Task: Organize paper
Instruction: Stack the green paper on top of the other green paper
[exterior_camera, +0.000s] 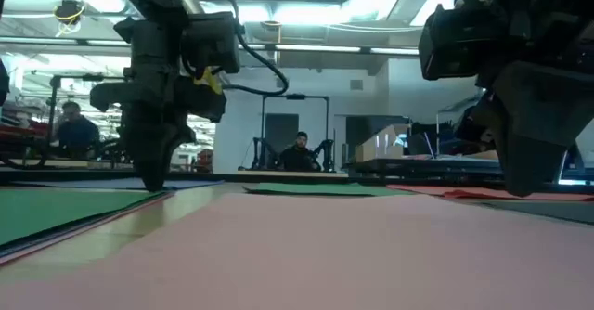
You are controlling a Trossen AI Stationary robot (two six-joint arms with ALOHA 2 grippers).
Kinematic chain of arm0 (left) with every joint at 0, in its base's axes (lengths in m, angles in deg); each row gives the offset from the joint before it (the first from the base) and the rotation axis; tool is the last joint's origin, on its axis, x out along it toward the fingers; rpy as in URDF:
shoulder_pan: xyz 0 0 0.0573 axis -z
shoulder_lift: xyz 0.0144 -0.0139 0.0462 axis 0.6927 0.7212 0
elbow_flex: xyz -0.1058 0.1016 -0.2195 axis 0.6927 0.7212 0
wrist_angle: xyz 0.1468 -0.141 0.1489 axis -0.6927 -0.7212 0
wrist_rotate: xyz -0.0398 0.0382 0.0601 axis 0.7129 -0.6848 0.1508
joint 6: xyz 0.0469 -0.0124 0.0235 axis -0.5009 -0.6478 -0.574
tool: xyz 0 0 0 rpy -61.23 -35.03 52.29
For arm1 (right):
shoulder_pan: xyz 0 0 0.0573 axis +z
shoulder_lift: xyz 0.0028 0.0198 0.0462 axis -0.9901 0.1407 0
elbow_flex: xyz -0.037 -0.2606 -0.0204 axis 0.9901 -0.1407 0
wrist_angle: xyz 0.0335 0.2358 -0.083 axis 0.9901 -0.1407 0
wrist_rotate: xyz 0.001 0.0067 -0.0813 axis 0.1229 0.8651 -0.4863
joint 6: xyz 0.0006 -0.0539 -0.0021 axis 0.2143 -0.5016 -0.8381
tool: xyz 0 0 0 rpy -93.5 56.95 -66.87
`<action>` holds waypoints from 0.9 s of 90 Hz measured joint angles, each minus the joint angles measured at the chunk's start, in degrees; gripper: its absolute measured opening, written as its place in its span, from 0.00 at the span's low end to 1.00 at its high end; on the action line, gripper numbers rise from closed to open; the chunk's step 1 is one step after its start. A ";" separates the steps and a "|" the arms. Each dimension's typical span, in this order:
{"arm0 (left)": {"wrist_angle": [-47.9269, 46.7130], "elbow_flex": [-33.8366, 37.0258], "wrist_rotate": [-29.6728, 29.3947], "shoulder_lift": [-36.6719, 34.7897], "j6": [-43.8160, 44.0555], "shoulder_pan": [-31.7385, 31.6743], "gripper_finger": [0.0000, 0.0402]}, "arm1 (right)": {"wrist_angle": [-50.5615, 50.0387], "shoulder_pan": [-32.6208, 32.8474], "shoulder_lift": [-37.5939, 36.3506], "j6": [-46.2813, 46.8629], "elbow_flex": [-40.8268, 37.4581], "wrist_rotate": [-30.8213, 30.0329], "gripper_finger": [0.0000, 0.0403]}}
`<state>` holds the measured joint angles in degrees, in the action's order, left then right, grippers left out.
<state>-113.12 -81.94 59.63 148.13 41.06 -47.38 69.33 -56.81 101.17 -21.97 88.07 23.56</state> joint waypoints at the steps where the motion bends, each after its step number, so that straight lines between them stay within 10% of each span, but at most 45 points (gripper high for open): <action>1: -0.01 0.00 0.01 0.00 0.01 0.01 0.00 | -0.01 0.00 0.00 -0.01 0.00 0.00 0.00; 37: -1.13 -1.77 8.87 -0.02 0.48 1.37 0.00 | -0.04 0.01 0.00 -0.02 0.00 0.02 0.00; 81: -0.43 -1.77 1.29 -0.02 -4.21 3.68 0.23 | -0.04 0.00 0.00 0.00 0.00 0.07 0.00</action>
<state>-113.56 -83.71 60.91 148.10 36.85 -43.71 69.28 -56.81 101.17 -21.97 88.07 23.62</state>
